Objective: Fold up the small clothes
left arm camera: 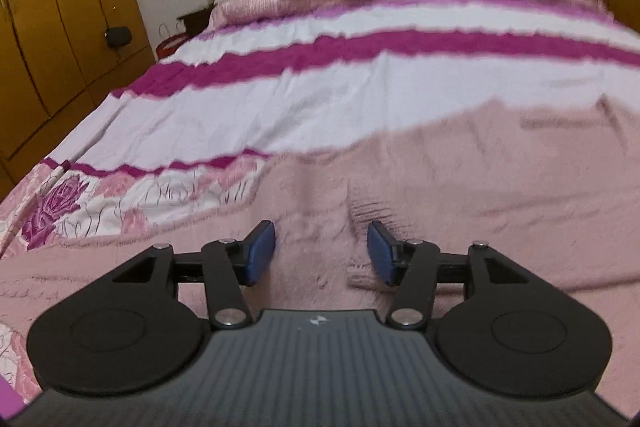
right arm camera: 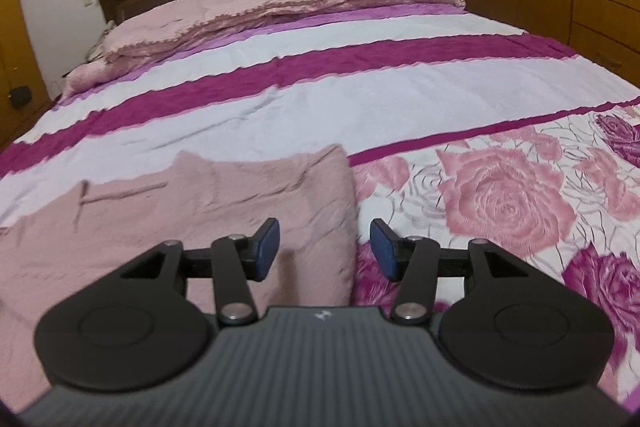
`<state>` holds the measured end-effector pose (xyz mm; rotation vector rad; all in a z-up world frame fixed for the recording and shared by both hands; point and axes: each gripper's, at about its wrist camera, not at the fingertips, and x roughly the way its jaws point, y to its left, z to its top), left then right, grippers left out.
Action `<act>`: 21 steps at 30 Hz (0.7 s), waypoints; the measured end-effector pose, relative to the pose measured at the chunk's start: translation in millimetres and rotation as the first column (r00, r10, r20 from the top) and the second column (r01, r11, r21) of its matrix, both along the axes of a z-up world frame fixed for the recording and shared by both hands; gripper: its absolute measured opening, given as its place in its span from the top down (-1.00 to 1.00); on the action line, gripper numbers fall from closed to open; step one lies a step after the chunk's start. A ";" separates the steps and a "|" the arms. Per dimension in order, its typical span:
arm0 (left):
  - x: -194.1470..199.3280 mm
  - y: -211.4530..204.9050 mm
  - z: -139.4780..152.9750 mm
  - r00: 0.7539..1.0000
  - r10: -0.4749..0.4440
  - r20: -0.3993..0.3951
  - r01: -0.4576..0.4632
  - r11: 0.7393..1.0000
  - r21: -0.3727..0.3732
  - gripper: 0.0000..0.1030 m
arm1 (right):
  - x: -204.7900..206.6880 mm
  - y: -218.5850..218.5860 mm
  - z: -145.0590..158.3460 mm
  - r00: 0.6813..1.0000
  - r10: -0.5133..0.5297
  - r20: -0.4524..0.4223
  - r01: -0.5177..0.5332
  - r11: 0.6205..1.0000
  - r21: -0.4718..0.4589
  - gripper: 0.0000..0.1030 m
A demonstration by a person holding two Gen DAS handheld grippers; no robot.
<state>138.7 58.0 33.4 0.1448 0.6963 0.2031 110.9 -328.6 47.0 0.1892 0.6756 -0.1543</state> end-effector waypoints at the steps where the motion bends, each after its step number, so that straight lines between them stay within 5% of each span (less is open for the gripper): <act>1: 2.1 -0.4 -4.3 1.000 0.006 -0.003 -0.006 1.000 0.005 -0.16 | -2.5 2.1 2.3 1.000 0.011 -0.004 -0.011 1.000 0.004 -0.01; 13: -34.0 31.6 16.9 0.994 0.110 0.005 -0.109 0.990 -0.085 -0.17 | -9.6 27.8 -19.0 0.990 0.110 -0.092 -0.117 0.991 -0.071 -0.13; 21: -88.4 99.3 31.5 0.961 0.278 0.004 -0.275 0.952 -0.136 -0.17 | -31.5 19.8 21.2 0.998 0.061 -0.007 -0.061 0.998 0.003 -0.13</act>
